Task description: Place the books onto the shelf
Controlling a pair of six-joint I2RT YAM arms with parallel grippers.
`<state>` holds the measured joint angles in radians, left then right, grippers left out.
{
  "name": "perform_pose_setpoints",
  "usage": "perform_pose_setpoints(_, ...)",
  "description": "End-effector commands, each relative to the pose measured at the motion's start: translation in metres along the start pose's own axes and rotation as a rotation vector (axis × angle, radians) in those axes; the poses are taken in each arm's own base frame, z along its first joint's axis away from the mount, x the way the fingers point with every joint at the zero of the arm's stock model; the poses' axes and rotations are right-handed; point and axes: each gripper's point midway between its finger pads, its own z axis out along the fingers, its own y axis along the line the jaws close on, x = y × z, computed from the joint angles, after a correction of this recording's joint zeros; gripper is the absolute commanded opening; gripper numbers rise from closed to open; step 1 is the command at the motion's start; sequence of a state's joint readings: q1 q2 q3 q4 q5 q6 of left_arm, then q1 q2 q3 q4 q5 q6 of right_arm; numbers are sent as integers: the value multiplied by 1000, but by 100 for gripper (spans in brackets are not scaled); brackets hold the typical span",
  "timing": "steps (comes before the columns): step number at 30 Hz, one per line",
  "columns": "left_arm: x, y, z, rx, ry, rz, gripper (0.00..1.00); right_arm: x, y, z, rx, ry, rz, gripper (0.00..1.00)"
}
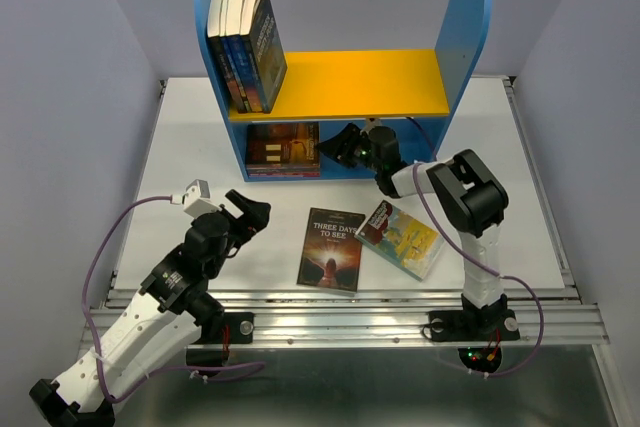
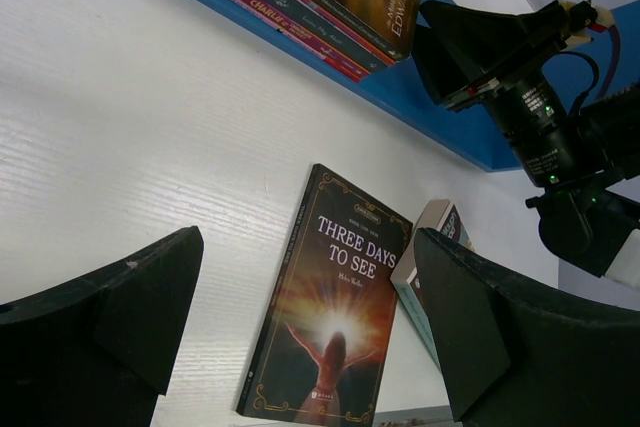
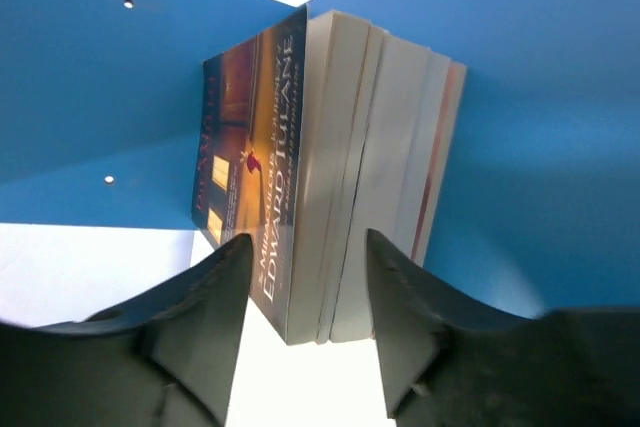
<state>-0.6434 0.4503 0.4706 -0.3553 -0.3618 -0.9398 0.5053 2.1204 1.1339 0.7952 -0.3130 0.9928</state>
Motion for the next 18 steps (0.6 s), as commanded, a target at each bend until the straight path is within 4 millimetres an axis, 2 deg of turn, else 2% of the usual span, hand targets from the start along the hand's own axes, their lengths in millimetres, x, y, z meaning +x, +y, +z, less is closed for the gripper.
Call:
perform_pose_setpoints(1,-2,-2,2,12,-10,7,99,-24,24,-12,-1,-96,-48,59)
perform_pose_setpoints(4,-2,-4,1,18,-5,9,99,-28,22,-23,32,-128,-56,66)
perform_pose_setpoints(5,-1,-4,1,19,-1,9,99,-29,23,-26,36,-134,-62,73)
perform_pose_setpoints(9,3,-7,0,37,23,7,99,-22,20,-47,64,-133,-55,89)
perform_pose_setpoints(10,8,-8,0,47,44,6,99,-16,15,-57,79,-127,-51,100)
perform_pose_setpoints(13,20,-10,2,68,93,3,99,-6,13,-75,88,-108,-47,100)
perform_pose_setpoints(15,28,-13,5,91,122,-4,99,3,10,-96,107,-96,-54,100)
perform_pose_setpoints(17,36,-27,5,161,164,-22,99,11,5,-111,135,-81,-57,100)
perform_pose_setpoints(18,46,-24,8,161,197,-29,99,19,-2,-127,177,-59,-66,100)
